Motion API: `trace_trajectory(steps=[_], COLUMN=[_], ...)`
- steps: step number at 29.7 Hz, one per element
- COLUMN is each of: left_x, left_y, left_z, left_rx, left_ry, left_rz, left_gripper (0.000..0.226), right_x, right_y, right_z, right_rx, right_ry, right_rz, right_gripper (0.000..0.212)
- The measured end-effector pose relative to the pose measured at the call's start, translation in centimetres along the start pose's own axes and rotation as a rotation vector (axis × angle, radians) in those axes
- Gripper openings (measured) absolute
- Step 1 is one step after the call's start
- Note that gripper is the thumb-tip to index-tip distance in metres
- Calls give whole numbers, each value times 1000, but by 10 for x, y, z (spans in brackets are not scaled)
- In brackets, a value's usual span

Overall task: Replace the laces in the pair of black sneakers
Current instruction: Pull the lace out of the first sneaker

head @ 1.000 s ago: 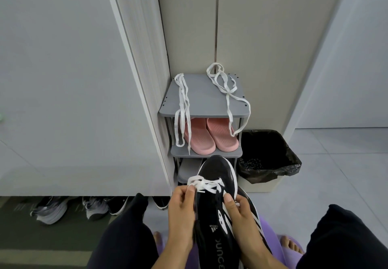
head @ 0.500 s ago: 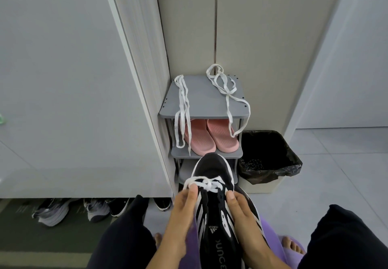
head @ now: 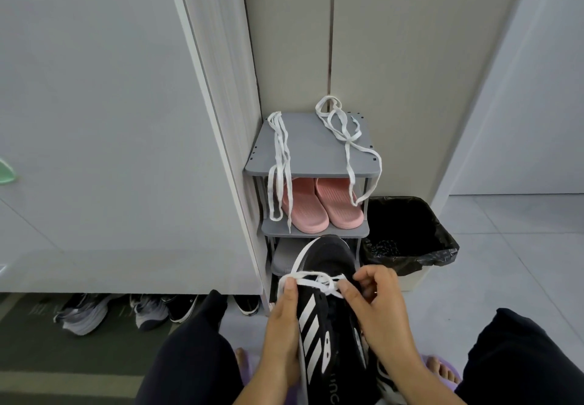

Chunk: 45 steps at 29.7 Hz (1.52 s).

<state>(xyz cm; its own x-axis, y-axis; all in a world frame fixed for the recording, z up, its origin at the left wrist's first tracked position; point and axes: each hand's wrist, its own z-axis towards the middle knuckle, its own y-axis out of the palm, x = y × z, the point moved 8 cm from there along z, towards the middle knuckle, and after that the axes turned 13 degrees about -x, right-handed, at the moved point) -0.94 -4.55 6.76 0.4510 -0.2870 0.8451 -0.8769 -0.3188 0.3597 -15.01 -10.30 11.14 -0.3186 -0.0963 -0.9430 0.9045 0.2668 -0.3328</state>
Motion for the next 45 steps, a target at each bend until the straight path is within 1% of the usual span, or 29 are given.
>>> trace_trajectory(steps=[3,7,8,10,13,14,17,18,20,22,24,26,28,29,31,33,34,36,38,39,41,43,45], left_x=[1,1,1,1,0,-2,-3,-1,-1,3,7,10,11,10,7,7,8,6,3,2,1,1,2], left_y=[-8,-17,-18,-20,-24,-25,-23,-21,-16,-13,-13,-14,-14,-12,-11,-13,-15,-17,-16,-15,-14,-15,-16], left_z=[2,4,3,5,6,5,6,6,8,8,9,10,8,8,6,6,6,8,8,8,8,7,8], left_rx=[75,123,127,115,111,112,94,80,48,33,39,62,56,30,3,16,21,25,23,13,6,23,34], left_ry=[44,27,16,1,-14,-27,-20,-16,8,50,79,87,86,77,60,71,72,47,21,17,24,30,25], left_rz=[81,52,41,23,-4,-19,-14,0,74,157,240,287,253,226,168,151,158,118,85,94,116,92,77], left_gripper=[45,42,42,42,45,48,53,52,49,52,54,49,35,34,40,45,46,44,41,41,39,37,38], right_x=[2,5,5,1,-3,-3,0,2,3,2,1,-1,-4,-5,-5,-1,-1,0,3,4,7,6,4], right_y=[6,9,9,4,-15,-15,8,15,16,9,6,1,-4,-5,1,12,14,7,-7,-11,-3,15,18], right_z=[4,10,11,13,18,18,14,11,9,9,11,15,19,21,20,16,15,16,21,23,20,10,5], right_rx=[-77,-133,-141,-118,-18,-30,-181,-208,-179,-139,-126,-105,-91,-106,-179,-251,-254,-190,-97,-80,-112,-148,-84], right_ry=[35,68,69,67,36,32,56,66,63,52,57,67,67,61,64,80,82,80,81,82,89,94,94], right_rz=[-39,-100,-79,42,190,193,140,97,21,9,82,180,256,282,289,222,190,207,336,410,499,424,379], right_gripper=[14,13,14,16,17,17,12,11,9,10,12,14,13,11,6,10,11,12,14,15,16,17,12])
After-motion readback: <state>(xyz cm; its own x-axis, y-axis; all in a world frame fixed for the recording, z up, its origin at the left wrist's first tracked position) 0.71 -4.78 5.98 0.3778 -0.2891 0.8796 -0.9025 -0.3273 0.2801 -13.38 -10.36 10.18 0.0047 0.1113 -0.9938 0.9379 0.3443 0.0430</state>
